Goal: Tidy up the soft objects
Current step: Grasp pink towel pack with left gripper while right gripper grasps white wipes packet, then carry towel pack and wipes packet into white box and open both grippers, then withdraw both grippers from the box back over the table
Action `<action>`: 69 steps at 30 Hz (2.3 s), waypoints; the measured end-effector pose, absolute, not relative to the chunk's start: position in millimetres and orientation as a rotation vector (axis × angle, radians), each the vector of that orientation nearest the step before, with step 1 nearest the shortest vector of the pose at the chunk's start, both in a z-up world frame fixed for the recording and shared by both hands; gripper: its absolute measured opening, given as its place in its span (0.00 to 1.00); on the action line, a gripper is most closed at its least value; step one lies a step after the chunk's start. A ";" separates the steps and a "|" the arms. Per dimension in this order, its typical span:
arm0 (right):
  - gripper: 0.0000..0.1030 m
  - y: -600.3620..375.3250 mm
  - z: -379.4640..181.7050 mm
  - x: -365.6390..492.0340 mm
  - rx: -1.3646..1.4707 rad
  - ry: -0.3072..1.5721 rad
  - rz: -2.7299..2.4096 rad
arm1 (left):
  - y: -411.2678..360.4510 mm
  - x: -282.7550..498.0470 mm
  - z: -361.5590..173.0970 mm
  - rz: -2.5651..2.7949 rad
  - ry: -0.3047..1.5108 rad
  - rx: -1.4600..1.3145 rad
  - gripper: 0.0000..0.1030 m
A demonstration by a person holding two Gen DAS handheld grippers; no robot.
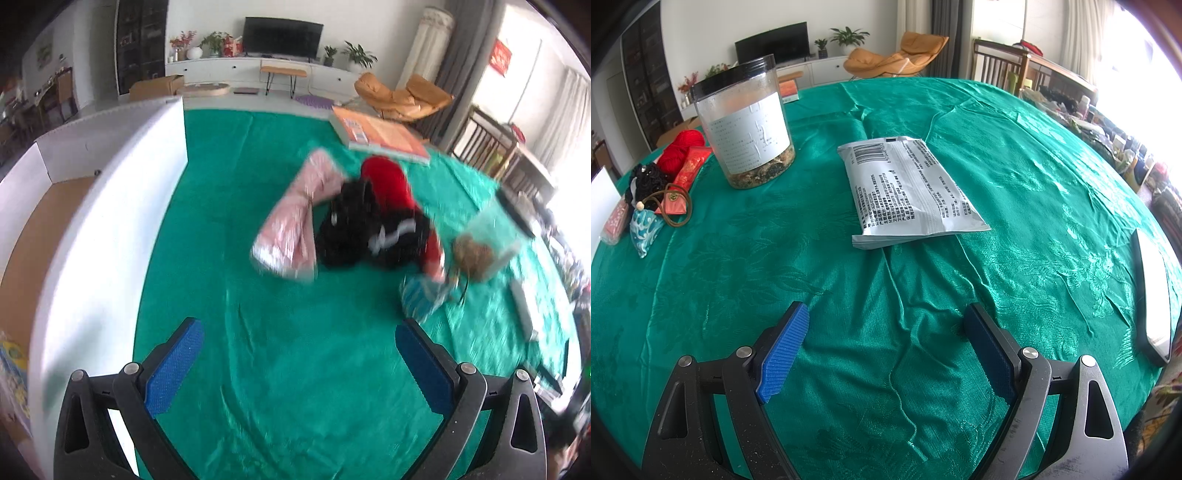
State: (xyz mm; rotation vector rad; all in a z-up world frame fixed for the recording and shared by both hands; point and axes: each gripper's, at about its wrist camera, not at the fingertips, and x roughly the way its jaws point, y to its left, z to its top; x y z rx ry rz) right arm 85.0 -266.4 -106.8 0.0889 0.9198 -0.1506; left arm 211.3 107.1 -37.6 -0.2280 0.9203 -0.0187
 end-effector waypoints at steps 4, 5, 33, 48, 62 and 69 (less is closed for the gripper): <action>0.86 -266.6 -106.8 85.0 0.089 0.920 -0.150 | 113.5 294.4 -18.8 0.010 0.959 -0.224 1.00; 0.86 -266.6 -106.5 85.1 0.089 0.920 -0.150 | 116.4 316.0 -23.1 0.026 0.987 -0.211 0.99; 0.65 -313.3 -89.1 207.3 0.153 1.129 -0.065 | 171.5 304.5 19.9 -0.134 1.004 -0.309 0.24; 0.65 -46.6 89.3 123.3 0.278 0.890 0.708 | 351.8 90.3 43.3 0.146 0.960 -0.376 0.24; 0.74 111.9 55.4 77.9 0.065 0.927 0.900 | 389.3 18.0 20.7 0.388 0.831 -0.395 1.00; 0.77 -48.9 -45.9 91.1 -0.066 0.895 0.362 | 273.4 53.5 47.6 0.119 0.739 -0.332 1.00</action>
